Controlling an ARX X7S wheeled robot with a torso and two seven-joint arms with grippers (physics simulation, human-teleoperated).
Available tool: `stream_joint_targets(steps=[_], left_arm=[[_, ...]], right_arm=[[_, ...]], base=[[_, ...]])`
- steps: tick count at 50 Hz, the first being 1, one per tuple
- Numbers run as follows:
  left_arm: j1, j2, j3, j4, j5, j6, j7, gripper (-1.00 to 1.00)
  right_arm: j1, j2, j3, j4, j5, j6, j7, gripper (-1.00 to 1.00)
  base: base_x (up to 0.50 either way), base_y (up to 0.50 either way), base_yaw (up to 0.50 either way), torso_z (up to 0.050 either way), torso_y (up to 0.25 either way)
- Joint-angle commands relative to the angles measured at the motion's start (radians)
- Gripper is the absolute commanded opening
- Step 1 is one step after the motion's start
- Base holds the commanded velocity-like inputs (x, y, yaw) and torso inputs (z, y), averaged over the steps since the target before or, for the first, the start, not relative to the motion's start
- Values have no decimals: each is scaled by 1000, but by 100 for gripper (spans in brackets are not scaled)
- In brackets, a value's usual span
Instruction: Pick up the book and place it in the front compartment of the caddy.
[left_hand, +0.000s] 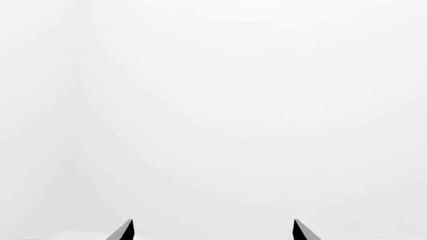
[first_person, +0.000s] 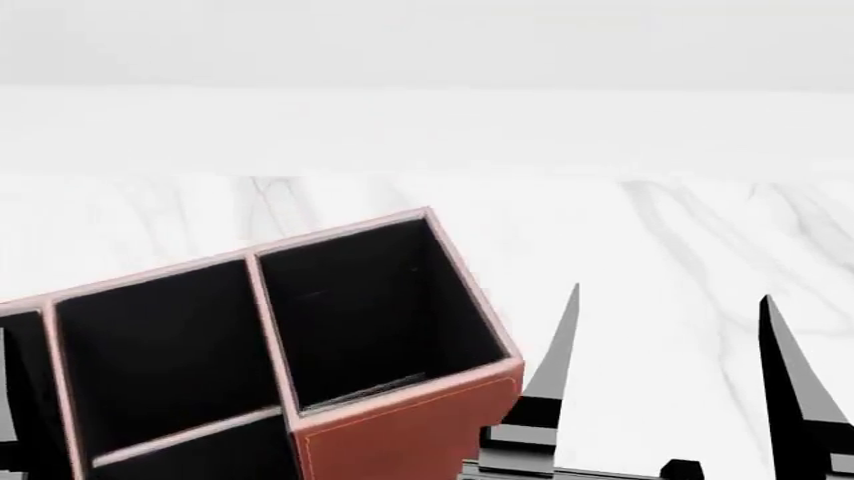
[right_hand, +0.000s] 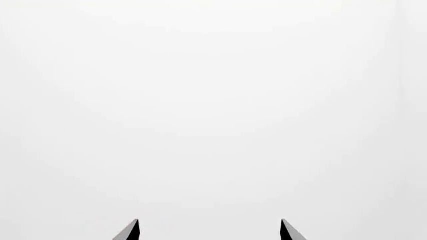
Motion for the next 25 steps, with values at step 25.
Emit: stream_joint_targets(steps=[25], left_arm=[[-10, -9, -20, 22, -19, -24, 4, 100]], right_arm=[[-18, -4, 27, -6, 42, -68, -21, 100]], base=[[0, 376, 0, 8, 0]])
